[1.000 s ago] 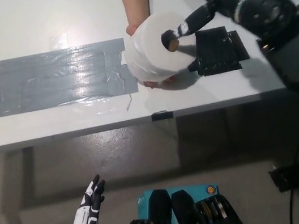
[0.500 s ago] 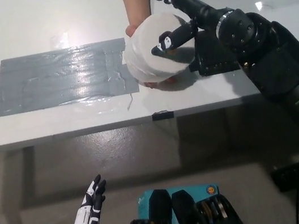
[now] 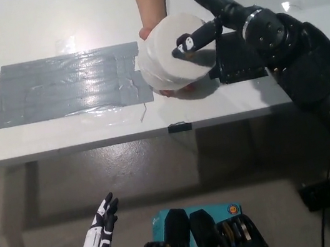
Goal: A person hands over a roll of toilet paper to the robot , and the robot inserts its right thumb into the hole in the centre to grab the roll, and then places it on the balck area on the desk.
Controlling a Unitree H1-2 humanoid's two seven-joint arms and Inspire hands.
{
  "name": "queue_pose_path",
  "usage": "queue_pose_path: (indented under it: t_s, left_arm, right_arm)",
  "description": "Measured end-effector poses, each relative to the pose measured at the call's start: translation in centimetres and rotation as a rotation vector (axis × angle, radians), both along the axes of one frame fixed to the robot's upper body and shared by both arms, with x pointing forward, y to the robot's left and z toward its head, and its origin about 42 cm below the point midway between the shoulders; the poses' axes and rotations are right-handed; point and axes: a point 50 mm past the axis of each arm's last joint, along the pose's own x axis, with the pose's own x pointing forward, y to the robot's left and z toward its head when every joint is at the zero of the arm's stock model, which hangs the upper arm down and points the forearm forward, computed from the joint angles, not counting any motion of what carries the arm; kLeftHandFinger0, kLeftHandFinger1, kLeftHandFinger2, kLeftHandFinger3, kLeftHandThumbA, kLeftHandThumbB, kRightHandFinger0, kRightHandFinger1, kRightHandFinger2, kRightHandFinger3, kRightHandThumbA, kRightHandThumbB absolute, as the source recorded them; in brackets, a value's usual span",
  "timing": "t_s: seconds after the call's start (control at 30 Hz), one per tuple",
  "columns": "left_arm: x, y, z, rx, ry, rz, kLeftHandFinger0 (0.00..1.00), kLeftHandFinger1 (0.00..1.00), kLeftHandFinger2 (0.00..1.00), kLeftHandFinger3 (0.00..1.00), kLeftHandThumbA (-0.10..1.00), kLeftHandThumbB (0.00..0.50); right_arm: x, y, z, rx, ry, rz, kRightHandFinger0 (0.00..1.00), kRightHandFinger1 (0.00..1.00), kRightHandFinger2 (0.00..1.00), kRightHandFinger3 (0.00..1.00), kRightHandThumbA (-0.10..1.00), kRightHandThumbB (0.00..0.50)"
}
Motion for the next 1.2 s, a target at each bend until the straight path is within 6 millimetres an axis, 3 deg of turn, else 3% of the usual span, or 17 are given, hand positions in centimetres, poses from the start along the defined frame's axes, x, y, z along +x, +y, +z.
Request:
queue_pose_path:
  t_s: [0.43,0.53,0.77,1.1,1.2]
  left_arm:
    - [0.0,0.0,0.0,0.001,0.000,-0.001,1.00,1.00,1.00,1.00,1.00,0.226]
    - [0.0,-0.1,0.0,0.001,0.000,-0.002,1.00,1.00,1.00,1.00,1.00,0.237]
    - [0.0,-0.1,0.0,0.001,0.000,-0.004,1.00,1.00,1.00,1.00,1.00,0.235]
    - [0.2,-0.2,0.1,0.003,-0.004,-0.009,1.00,1.00,1.00,1.00,1.00,0.213]
    - [0.2,-0.3,0.1,0.002,-0.005,-0.011,1.00,1.00,1.00,1.00,1.00,0.209]
  right_arm:
    - [0.5,-2.5,2.3,0.012,-0.044,-0.035,1.00,1.00,1.00,1.00,1.00,0.387]
    - [0.5,-2.5,2.3,0.019,-0.041,-0.035,1.00,1.00,1.00,1.00,1.00,0.409]
    - [0.6,-2.2,1.5,0.024,-0.015,-0.039,1.00,1.00,1.00,1.00,1.00,0.447]
    - [0.7,-0.7,-0.2,0.042,0.038,-0.033,1.00,1.00,1.00,1.00,0.94,0.415]
    - [0.8,-0.5,-0.7,0.043,0.056,-0.036,1.00,1.00,1.00,1.00,0.97,0.437]
